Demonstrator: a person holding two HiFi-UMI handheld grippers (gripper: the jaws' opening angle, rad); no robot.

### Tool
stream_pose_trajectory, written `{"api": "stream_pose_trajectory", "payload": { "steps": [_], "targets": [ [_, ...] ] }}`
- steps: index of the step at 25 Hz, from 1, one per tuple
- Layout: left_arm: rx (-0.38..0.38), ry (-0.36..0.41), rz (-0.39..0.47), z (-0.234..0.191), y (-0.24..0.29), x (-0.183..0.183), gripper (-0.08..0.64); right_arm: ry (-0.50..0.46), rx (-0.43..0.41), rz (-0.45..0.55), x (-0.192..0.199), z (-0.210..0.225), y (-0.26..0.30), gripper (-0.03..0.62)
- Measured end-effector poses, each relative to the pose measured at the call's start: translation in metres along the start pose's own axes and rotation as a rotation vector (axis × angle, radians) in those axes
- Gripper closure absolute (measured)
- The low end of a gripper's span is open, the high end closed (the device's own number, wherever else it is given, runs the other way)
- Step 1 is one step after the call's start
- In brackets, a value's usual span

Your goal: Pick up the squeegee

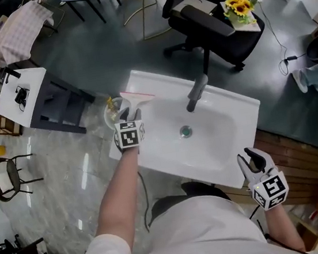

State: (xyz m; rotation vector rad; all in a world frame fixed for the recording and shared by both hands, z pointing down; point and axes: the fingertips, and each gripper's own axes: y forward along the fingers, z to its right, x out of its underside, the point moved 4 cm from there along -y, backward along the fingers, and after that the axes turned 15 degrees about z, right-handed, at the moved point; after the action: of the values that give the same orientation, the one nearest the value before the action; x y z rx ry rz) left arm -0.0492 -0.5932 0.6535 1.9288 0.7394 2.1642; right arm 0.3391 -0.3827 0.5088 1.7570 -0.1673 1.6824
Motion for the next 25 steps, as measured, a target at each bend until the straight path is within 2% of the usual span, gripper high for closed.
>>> {"api": "stream_pose_trajectory", "payload": {
  "steps": [3,9,15,25],
  "targets": [
    [-0.011,-0.001,-0.002,-0.001,0.003,0.001,0.451,0.003,-0.005,-0.006,0.001,0.000,0.003,0.489],
    [-0.020,-0.016,0.005,-0.003,-0.003,0.001,0.453,0.000,-0.017,-0.009,0.002,-0.006,0.007,0.489],
    [0.000,-0.039,0.055,-0.002,-0.026,-0.013,0.454,-0.011,-0.042,0.003,-0.002,-0.023,0.012,0.489],
    [0.050,-0.087,0.146,-0.009,-0.109,-0.033,0.454,-0.024,-0.088,0.039,-0.007,-0.084,0.015,0.489]
  ]
}}
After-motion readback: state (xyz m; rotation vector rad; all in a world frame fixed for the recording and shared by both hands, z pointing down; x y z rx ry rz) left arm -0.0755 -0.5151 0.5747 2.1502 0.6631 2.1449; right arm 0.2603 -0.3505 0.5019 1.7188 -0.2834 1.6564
